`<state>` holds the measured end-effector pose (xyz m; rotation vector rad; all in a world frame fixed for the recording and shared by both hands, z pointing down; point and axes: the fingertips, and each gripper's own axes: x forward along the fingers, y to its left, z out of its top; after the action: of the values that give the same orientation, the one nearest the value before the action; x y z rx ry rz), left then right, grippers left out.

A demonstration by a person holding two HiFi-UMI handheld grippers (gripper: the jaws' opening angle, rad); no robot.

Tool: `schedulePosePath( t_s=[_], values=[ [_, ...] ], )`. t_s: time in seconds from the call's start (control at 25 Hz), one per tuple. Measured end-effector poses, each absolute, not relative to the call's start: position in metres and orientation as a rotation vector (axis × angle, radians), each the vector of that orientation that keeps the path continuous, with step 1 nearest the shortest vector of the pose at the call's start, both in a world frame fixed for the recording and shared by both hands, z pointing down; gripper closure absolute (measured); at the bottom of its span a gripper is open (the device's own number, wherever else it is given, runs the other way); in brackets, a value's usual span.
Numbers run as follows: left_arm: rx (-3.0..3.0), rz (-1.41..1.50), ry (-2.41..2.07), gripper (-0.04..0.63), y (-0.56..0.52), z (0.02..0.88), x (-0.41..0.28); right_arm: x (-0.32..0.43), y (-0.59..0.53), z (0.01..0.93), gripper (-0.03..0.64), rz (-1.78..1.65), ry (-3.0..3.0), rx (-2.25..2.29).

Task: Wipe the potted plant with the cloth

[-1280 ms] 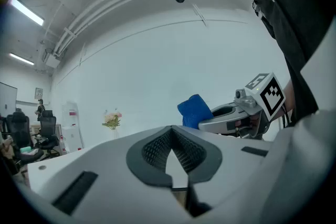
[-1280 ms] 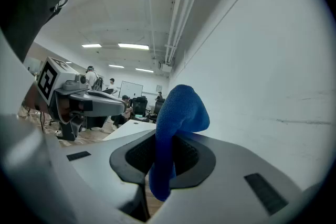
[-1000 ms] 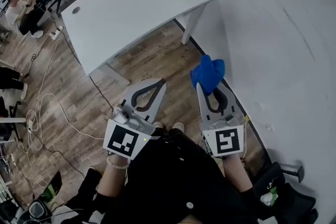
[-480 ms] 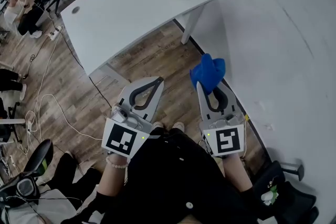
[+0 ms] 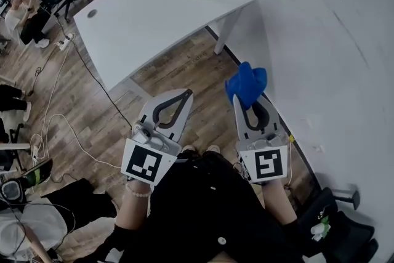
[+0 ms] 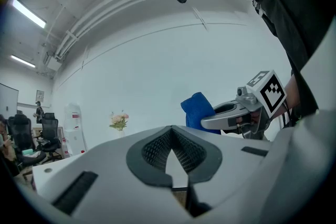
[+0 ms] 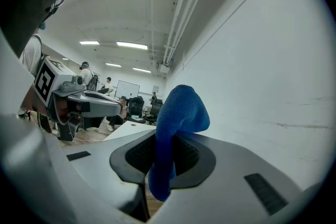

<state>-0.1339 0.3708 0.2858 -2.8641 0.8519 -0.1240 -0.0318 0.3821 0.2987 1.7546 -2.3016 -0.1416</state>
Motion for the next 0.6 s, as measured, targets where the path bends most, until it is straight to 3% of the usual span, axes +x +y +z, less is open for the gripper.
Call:
schedulePosePath(
  t_s=[0.6],
  values=[
    [-2.865,-0.107,0.819,0.589,0.360,0.290,-0.152,-0.043,0.387,0.310,0.531,-0.133,-2.234,1.811]
  ],
)
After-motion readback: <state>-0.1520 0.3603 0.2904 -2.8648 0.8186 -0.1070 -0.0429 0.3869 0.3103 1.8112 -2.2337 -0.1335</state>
